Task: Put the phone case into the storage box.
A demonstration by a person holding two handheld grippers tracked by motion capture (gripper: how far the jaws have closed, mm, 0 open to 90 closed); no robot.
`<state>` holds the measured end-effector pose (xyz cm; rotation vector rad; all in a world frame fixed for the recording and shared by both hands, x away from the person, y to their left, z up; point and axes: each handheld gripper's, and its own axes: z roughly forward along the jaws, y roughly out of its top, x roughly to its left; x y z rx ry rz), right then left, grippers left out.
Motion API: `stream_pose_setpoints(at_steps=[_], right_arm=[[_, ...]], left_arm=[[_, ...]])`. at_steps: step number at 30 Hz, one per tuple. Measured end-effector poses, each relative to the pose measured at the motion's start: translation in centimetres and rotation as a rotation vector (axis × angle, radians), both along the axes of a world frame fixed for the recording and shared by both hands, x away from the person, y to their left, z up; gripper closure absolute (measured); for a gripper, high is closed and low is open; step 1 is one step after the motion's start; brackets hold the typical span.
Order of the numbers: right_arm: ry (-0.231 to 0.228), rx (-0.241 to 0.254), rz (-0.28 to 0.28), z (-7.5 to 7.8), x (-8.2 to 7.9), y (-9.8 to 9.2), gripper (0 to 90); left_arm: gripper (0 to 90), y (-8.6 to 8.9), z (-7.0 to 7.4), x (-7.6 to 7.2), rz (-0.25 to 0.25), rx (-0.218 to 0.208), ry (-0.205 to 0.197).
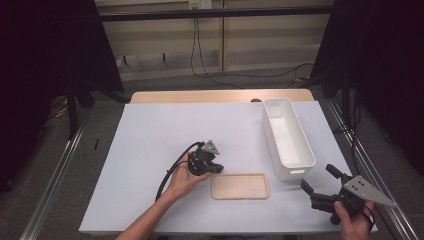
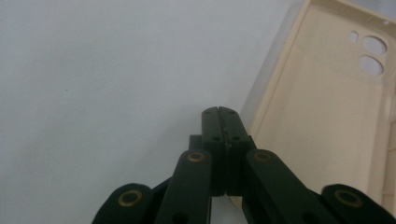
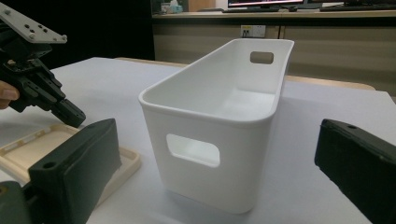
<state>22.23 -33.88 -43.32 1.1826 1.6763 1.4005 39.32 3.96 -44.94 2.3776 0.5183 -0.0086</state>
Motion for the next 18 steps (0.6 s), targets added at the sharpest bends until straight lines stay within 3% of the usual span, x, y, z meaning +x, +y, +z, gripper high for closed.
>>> stream_pose_setpoints(at_steps=[6,13,18], right_arm=[[0.001,0.002,-0.002,0.0,0.0,0.0,0.0],[-0.002,0.000,-0.002,0.0,0.0,0.0,0.0],[-0.002,0.003,-0.004,0.0,-0.1,0.0,0.0]], left_arm=[[90.0,0.5,-0.2,-0.9,0.003,-0.028,0.003],[90.0,0.8,-0.2,-1.6,0.002,-0.029,-0.002],[90.0,1.0,0.1,-2.0,-0.007,-0.001,-0.008]])
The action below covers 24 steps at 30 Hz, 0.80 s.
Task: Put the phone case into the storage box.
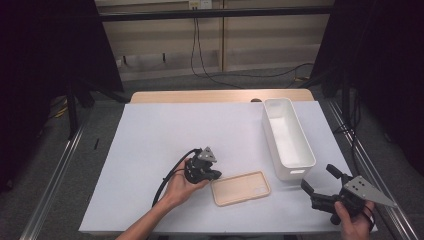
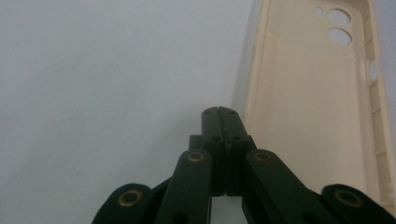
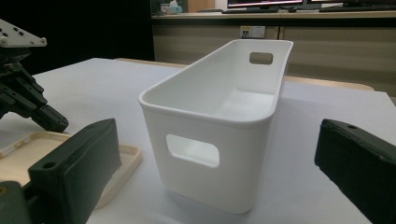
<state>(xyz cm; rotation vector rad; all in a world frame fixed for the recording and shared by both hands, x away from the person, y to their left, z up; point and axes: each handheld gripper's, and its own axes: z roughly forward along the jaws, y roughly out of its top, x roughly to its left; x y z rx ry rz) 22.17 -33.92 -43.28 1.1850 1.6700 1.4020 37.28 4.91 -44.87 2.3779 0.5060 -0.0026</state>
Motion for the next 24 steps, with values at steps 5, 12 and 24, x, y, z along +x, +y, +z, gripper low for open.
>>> stream_pose_setpoints(at_steps=[5,12,24], right_arm=[[0.003,-0.003,0.001,0.0,0.0,0.0,0.0],[0.001,-0.005,0.007,0.0,0.0,0.1,0.0],[0.004,0.000,0.001,-0.1,0.0,0.0,0.0]], left_arm=[[90.0,0.5,-0.3,-0.6,0.023,-0.041,0.010],[90.0,1.0,-0.3,-1.4,0.014,-0.047,-0.003],[90.0,1.6,-0.2,-2.4,0.019,-0.048,0.014]])
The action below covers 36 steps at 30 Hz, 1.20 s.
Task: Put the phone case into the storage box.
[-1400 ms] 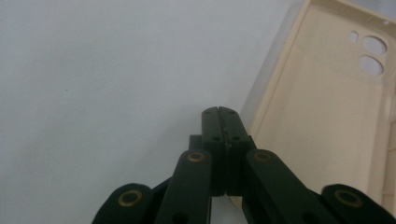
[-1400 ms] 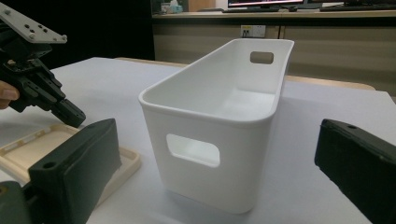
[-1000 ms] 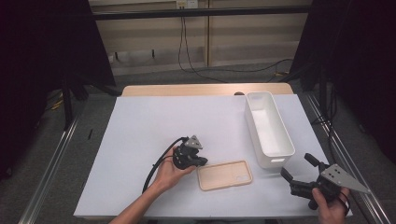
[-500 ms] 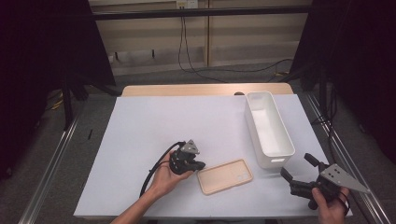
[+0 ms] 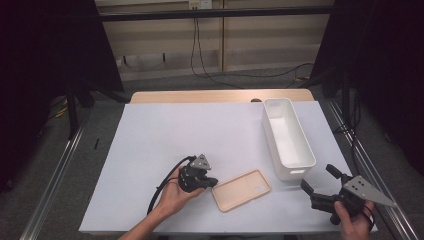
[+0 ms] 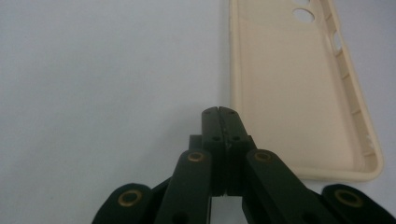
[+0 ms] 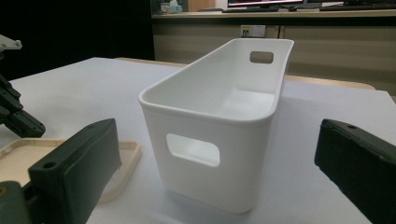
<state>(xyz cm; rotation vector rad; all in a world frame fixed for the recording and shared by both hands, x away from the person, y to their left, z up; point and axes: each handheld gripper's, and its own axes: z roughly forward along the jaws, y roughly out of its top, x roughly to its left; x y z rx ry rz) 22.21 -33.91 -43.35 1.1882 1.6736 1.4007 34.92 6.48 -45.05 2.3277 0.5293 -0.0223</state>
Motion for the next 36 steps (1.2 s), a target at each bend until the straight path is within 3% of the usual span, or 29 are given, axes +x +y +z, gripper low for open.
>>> stream_pose_setpoints(at_steps=[3,9,12,22,29,36], right_arm=[[-0.003,-0.001,0.000,0.0,0.0,0.1,0.0],[-0.002,-0.005,-0.001,0.0,0.0,0.0,0.0],[-0.001,-0.001,-0.002,0.0,0.0,0.0,0.0],[-0.002,-0.001,0.000,0.0,0.0,0.0,0.0],[-0.004,0.001,0.000,0.0,-0.1,0.0,0.0],[-0.003,0.003,-0.003,0.1,-0.1,0.0,0.0]], left_arm=[[90.0,0.2,-0.1,-0.2,0.002,-0.001,-0.015],[90.0,0.5,-0.2,-0.6,0.013,-0.029,0.003],[90.0,0.5,-0.2,-0.7,0.003,-0.023,-0.005],[89.7,0.7,-0.4,-0.7,0.021,-0.057,0.003],[81.0,1.4,0.3,-0.7,0.057,-0.110,-0.077],[67.8,2.0,0.5,-1.2,0.090,-0.174,-0.109]])
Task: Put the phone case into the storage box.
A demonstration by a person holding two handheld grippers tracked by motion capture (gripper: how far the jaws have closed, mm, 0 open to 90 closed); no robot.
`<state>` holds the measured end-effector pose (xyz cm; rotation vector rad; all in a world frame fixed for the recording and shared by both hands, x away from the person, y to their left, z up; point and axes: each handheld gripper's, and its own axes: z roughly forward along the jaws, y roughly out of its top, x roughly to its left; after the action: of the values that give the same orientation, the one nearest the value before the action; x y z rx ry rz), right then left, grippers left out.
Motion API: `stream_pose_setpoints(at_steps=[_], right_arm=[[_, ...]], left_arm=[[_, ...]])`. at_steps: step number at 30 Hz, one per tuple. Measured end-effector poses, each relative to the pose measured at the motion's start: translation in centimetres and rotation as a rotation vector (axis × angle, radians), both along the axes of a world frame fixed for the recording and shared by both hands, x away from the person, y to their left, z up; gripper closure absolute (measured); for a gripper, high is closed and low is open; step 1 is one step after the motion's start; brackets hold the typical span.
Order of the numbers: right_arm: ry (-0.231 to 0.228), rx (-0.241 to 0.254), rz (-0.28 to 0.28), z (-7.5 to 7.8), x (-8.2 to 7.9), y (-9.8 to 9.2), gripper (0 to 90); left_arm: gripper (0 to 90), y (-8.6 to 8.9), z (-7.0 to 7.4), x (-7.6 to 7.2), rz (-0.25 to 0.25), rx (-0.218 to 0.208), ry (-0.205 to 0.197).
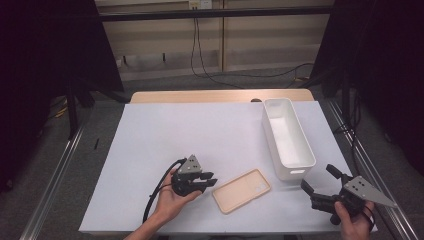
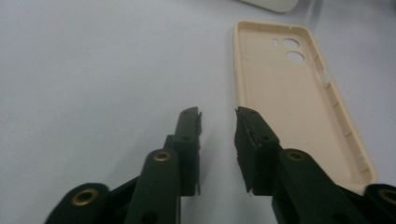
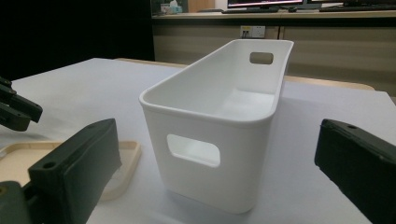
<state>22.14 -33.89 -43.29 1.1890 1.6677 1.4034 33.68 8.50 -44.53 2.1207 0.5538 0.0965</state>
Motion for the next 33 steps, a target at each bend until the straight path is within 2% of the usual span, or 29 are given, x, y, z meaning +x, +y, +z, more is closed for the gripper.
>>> stream_pose_setpoints(at_steps=[3,6,7,8,9,10,16,18,20,23,25,27,30,33], right_arm=[[-0.001,0.000,0.000,0.0,0.0,0.0,0.0],[-0.005,0.001,-0.001,0.1,-0.1,0.0,0.0],[-0.005,0.001,0.000,0.1,-0.1,0.0,0.0],[-0.005,0.001,-0.001,0.0,-0.1,-0.1,0.0],[-0.005,0.002,-0.002,0.0,-0.1,-0.1,0.0],[-0.005,0.002,-0.002,0.0,-0.1,-0.1,0.0],[-0.003,0.000,0.002,0.1,-0.1,0.0,0.0],[-0.004,-0.002,0.005,0.1,-0.1,0.0,0.0],[-0.002,0.000,0.002,0.0,-0.1,0.0,0.0],[0.000,0.000,0.002,0.0,-0.1,0.0,0.0],[-0.001,0.000,0.002,0.0,-0.1,0.0,0.0],[-0.001,0.000,0.003,0.0,-0.1,0.0,0.0],[-0.001,0.001,-0.001,0.0,-0.1,0.0,0.0],[0.000,0.000,0.000,0.0,-0.1,0.0,0.0]], left_arm=[[62.6,0.3,0.3,-0.3,0.011,-0.029,-0.028],[53.4,0.6,0.6,-0.4,0.035,-0.063,-0.033],[50.7,0.7,0.7,-0.4,0.042,-0.065,-0.037],[43.6,0.7,0.7,-0.5,0.048,-0.069,-0.046],[43.6,0.8,0.7,-0.7,0.060,-0.073,-0.049],[38.1,0.9,0.7,-0.8,0.067,-0.069,-0.055],[13.5,1.0,0.8,-1.0,0.062,-0.095,-0.032],[11.8,1.0,0.8,-0.8,0.051,-0.098,-0.030],[10.7,0.9,0.8,-0.6,0.038,-0.129,0.000],[10.7,0.3,0.9,-0.4,0.010,-0.129,0.014],[10.6,-0.1,1.1,-0.3,0.003,-0.116,0.020],[7.6,-0.6,1.1,-0.1,-0.012,-0.116,0.047],[5.7,-1.4,1.1,0.2,-0.022,-0.094,0.073],[5.5,-2.3,1.1,0.5,-0.042,-0.053,0.087]])
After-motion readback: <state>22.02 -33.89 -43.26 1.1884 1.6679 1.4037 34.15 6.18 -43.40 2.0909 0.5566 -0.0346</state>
